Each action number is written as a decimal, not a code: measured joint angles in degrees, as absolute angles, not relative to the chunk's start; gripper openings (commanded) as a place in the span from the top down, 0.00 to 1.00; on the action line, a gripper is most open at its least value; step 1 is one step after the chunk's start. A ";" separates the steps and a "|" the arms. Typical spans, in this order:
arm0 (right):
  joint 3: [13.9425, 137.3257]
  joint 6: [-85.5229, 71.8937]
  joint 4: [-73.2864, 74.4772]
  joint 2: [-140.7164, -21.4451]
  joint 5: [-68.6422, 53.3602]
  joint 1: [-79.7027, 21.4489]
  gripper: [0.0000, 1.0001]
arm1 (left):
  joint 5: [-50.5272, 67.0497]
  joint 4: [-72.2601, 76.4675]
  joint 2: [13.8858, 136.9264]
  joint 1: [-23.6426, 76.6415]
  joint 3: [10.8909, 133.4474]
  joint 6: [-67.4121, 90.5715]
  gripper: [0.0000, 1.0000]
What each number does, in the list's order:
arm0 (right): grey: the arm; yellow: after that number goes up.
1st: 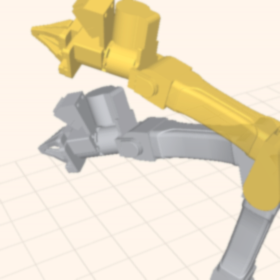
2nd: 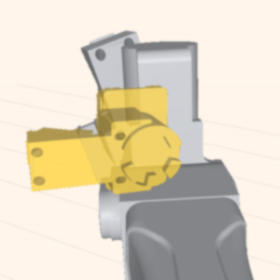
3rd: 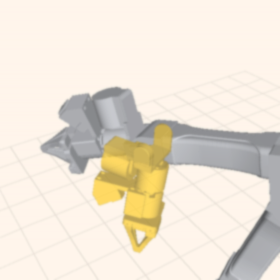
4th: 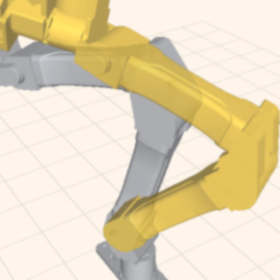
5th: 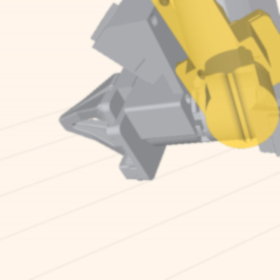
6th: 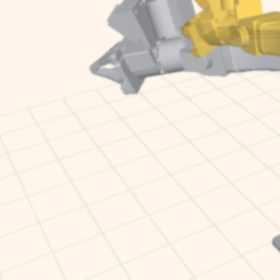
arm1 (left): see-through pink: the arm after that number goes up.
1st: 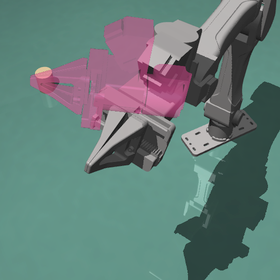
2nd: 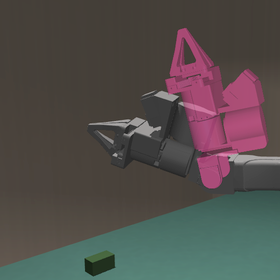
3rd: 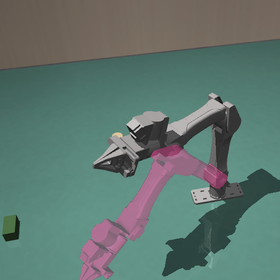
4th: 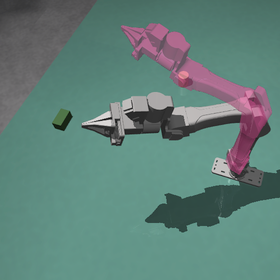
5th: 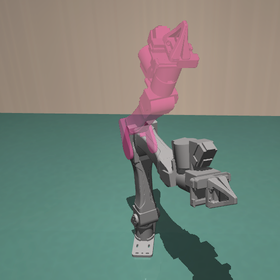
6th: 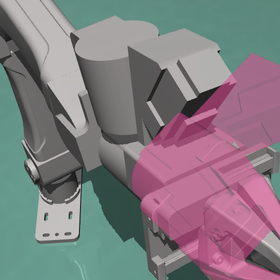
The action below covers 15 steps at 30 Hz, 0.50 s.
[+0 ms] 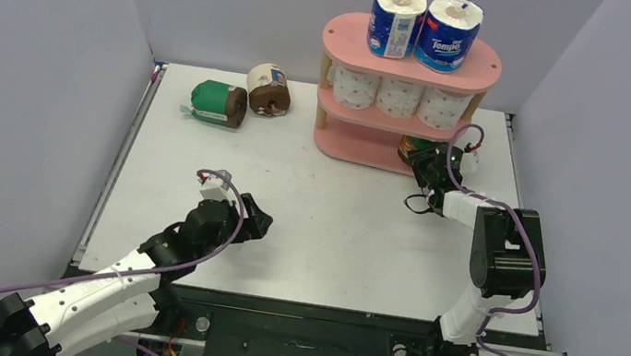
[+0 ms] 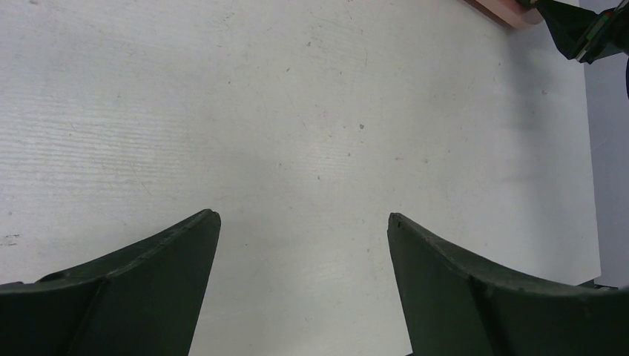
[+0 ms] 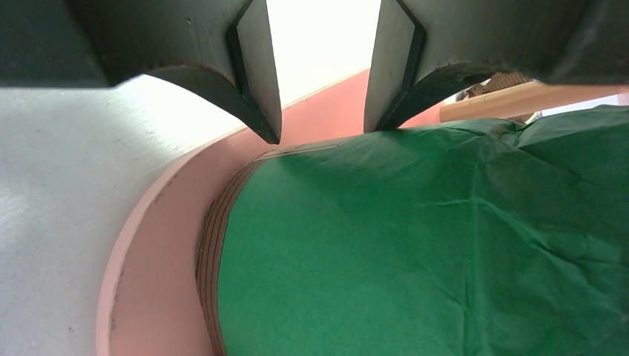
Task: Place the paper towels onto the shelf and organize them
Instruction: Place the paper towel on the shelf.
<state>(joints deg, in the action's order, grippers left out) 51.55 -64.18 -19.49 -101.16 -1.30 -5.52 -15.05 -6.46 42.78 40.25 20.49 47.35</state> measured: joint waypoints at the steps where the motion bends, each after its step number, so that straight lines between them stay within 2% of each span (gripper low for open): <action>1: 51.59 -64.18 -19.57 -101.23 -1.32 -5.34 0.59 | -15.05 -6.44 42.89 40.21 20.49 47.35 0.18; 15: 52.14 -63.96 -19.73 -101.89 -1.78 -4.95 0.59 | -14.96 -6.39 44.05 39.68 20.49 47.35 0.18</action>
